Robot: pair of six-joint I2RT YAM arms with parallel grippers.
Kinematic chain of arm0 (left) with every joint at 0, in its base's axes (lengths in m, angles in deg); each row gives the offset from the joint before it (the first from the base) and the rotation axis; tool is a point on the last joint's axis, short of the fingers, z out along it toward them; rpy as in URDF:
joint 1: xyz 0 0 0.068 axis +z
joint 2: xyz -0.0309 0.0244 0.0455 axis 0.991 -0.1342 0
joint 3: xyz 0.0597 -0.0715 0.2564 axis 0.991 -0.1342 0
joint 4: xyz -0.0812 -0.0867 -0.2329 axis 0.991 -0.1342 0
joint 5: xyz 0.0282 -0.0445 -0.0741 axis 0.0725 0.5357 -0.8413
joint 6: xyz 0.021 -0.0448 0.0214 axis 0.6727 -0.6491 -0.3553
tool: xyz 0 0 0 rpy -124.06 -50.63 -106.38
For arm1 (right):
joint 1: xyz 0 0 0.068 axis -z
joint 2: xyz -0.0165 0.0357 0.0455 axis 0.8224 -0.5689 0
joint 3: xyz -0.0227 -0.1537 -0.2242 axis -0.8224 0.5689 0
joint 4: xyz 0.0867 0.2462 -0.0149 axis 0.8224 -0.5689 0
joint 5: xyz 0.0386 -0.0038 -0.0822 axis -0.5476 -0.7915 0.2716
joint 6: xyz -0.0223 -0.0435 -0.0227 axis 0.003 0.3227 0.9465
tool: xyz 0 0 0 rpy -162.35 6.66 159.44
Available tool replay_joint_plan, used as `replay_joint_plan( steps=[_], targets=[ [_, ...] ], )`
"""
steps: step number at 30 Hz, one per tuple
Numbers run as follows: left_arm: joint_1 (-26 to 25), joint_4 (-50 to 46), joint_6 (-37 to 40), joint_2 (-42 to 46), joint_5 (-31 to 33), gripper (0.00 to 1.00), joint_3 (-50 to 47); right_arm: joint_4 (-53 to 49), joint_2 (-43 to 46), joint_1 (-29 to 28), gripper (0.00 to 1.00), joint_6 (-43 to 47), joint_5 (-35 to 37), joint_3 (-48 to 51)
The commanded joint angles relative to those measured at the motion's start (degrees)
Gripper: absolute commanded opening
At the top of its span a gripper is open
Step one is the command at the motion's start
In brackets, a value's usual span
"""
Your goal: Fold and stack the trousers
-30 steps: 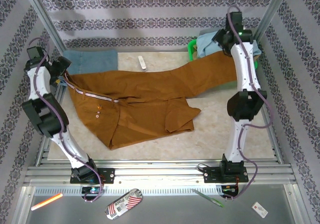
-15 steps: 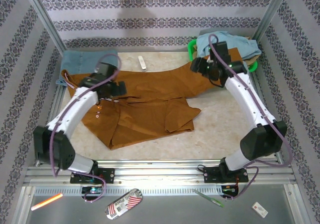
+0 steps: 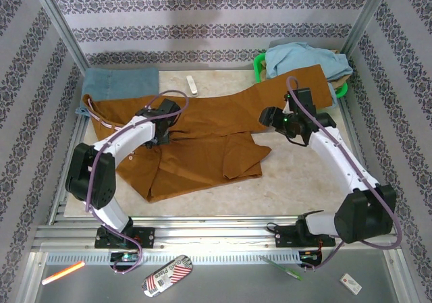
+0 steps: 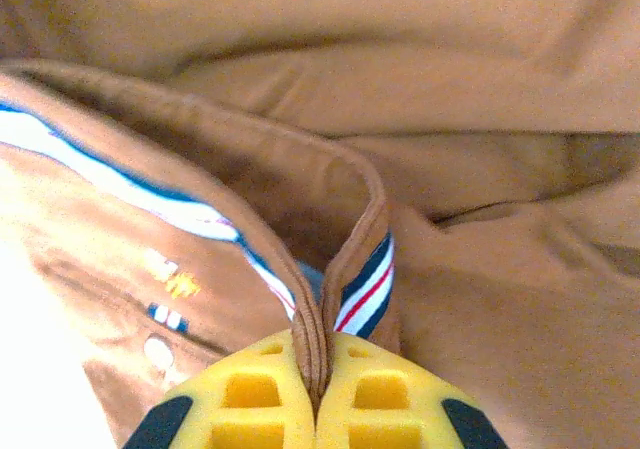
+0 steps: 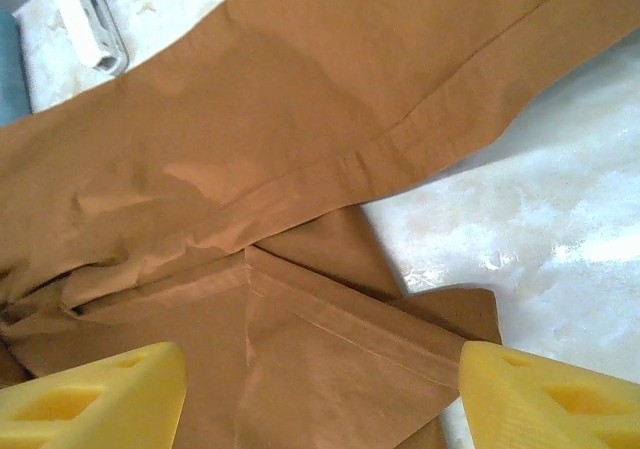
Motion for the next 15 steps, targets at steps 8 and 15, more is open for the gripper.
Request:
replay_joint_plan(
  steps=[8, 15],
  targets=[
    [5.9, -16.0, -21.3, 28.2, 7.7, 0.00, -13.0, 4.9, 2.6, -0.1, 0.71, -0.3, -6.2, 2.3],
    [22.8, -24.2, -32.0, 56.8, -1.1, 0.21, -21.9, 4.8, 2.9, -2.5, 0.72, -0.9, -7.8, 3.6]
  ],
)
